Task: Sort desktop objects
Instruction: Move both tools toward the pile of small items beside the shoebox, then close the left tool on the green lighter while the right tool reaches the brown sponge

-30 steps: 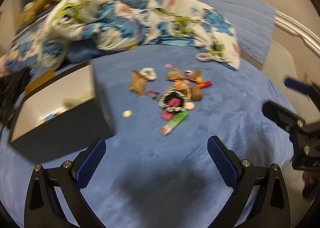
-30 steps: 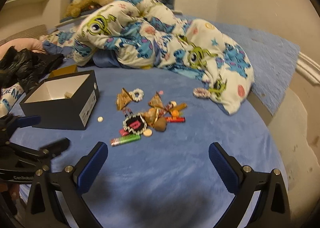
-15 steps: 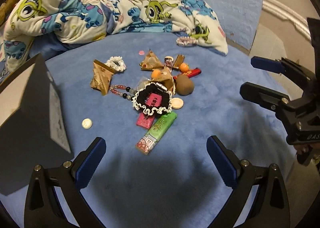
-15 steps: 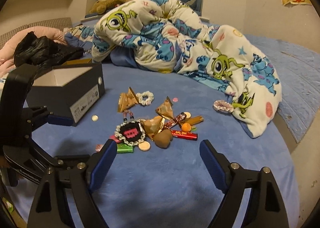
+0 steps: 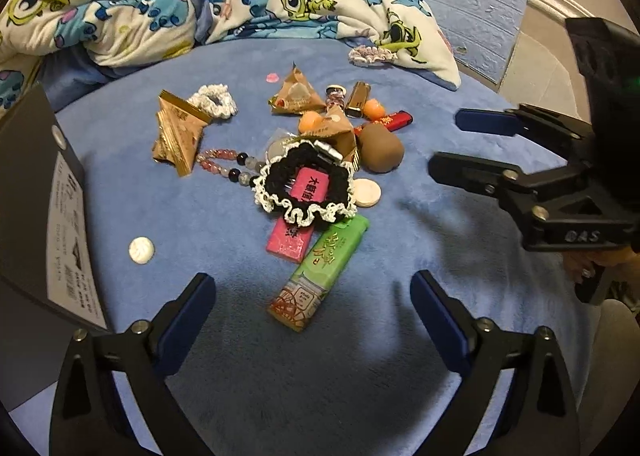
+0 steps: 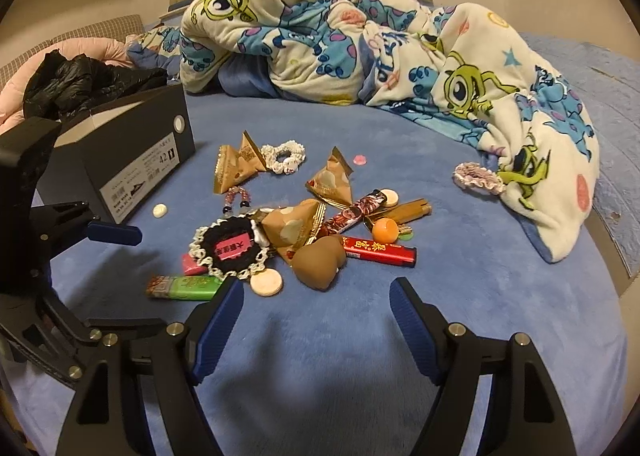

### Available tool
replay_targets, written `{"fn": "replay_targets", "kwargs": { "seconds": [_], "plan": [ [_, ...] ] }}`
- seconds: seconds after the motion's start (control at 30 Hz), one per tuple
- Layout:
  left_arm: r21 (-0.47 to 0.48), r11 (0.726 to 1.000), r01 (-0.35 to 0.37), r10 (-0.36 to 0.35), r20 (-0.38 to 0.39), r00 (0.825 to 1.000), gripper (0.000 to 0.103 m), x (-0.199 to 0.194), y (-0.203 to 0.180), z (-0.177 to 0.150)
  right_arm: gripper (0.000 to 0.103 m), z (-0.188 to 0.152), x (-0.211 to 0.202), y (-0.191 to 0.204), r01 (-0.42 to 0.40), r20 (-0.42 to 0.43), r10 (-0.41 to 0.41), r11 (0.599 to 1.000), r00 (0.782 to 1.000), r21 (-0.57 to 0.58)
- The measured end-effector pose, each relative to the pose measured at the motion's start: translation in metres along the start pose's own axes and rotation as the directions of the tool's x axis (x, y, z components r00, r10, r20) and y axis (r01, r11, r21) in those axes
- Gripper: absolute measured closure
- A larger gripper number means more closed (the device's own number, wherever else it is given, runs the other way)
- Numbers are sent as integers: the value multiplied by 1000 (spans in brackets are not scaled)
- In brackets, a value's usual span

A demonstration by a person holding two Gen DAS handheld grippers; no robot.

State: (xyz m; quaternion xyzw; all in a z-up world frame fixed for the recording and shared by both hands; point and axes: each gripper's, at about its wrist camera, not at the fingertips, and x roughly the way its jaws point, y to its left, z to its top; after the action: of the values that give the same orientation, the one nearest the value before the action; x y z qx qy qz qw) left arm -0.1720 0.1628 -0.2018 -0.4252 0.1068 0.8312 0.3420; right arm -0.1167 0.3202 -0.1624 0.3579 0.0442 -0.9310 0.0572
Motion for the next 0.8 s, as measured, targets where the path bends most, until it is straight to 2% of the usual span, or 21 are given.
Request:
{"fn": "replay_targets", "kwargs": {
  "seconds": [0.07, 0.13, 0.2, 0.5, 0.57, 0.63, 0.8],
  "plan": [
    [5, 1000, 9, -9, -14, 1000, 14, 4, 1, 0, 25, 2, 9, -2, -7, -12, 7, 1000, 1000, -3],
    [6, 1000, 19, -19, -27, 999, 27, 8, 3, 0, 25, 3, 17, -4, -13, -28, 13, 1000, 1000, 2],
    [9, 1000, 25, -25, -43, 999, 34, 13, 4, 0, 25, 5, 24, -6, -16, -41, 16, 1000, 999, 7],
    [24, 999, 48, -47, -34, 998, 34, 19, 6, 4, 25, 3, 42, -5, -23, -80, 22, 1000, 997, -10],
    [33, 998, 50, -49, -31, 998, 40, 21, 7, 5, 25, 2, 44, -5, -25, -84, 24, 1000, 996, -8],
    [37, 998, 49, -47, -30, 998, 50, 21, 7, 6, 25, 1, 46, -5, -29, -85, 29, 1000, 996, -6],
    [44, 998, 47, -46, -25, 999, 55, 22, 7, 7, 25, 2, 52, -5, -41, -92, 40, 999, 995, -12]
  ]
}}
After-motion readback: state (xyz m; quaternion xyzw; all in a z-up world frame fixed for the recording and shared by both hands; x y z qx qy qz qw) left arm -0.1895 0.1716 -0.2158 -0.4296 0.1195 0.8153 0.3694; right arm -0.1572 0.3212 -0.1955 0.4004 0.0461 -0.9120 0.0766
